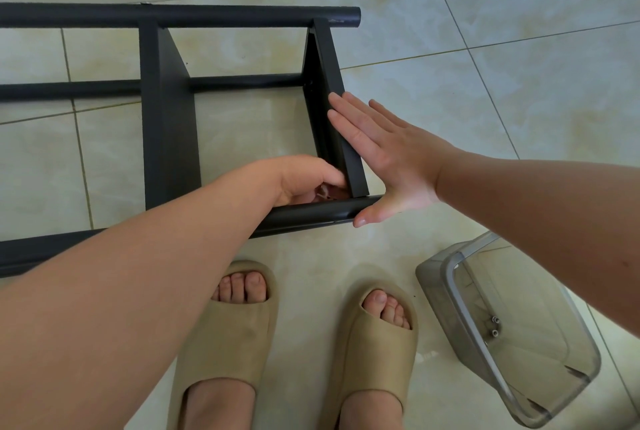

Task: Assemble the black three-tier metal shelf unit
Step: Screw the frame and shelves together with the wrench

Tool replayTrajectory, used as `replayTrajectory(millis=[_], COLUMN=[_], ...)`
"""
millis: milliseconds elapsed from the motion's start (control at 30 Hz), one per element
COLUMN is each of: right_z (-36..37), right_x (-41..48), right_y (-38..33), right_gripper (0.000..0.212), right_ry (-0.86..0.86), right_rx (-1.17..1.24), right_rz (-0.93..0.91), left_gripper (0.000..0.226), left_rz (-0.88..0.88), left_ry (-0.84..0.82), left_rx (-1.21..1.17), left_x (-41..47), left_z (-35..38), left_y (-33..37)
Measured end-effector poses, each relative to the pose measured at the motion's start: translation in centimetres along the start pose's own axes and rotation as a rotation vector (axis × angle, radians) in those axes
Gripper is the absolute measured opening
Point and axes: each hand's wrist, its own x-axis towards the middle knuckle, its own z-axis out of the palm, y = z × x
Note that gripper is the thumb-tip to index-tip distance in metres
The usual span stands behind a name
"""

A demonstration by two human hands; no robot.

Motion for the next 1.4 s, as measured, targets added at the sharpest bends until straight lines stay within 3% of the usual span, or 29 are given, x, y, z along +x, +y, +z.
replayTrajectory(millis=[167, 267, 567, 733, 867, 1000, 1300, 1400], right_z=[-0.04, -0.03, -0.09, -0.16, -0.08, -0.06, -0.12, -0.1], right_x=[-0.05, -0.03, -0.05, -0.04, -0.06, -0.04, -0.05, -0.05], right_y=[0.06, 0.02, -0.01, 0.01, 0.03, 0.01, 0.01, 0.0], right_gripper=[0.142, 0.142, 0.142, 0.142, 0.142, 0.142, 0.141, 0.141], right_ry=[0.0, 0.003, -0.007, -0.011, -0.001, -0.002, -0.006, -0.003], right_rx=[-0.006, -0.007, -0.005, -0.002, 0.001, 0.0, -0.009, -0.005], right_rz=[0.002, 0.001, 0.003, 0.005, 0.004, 0.002, 0.005, 0.002], left_gripper=[0.031, 0.013, 0.021, 0.017, 0.051, 0.017, 0.02, 0.025], left_rz=[0.0, 0.03, 0.085, 0.008, 0.02, 0.062, 0.036, -0.017], left_ry=[0.035, 0.034, -0.008, 0.026, 0.032, 0.036, -0.027, 0.023], left_rx=[0.068, 0.042, -0.04, 0.026, 0.127, 0.066, -0.064, 0.06], left_x=[0.23, -0.01, -0.03, -0.07, -0.23, -0.3, 0.05, -0.04], left_z=[-0.01, -0.18, 0.01, 0.15, 0.25, 0.07, 0.02, 0.18], left_y=[-0.28, -0.31, -0.02, 0.06, -0.12, -0.08, -0.07, -0.09])
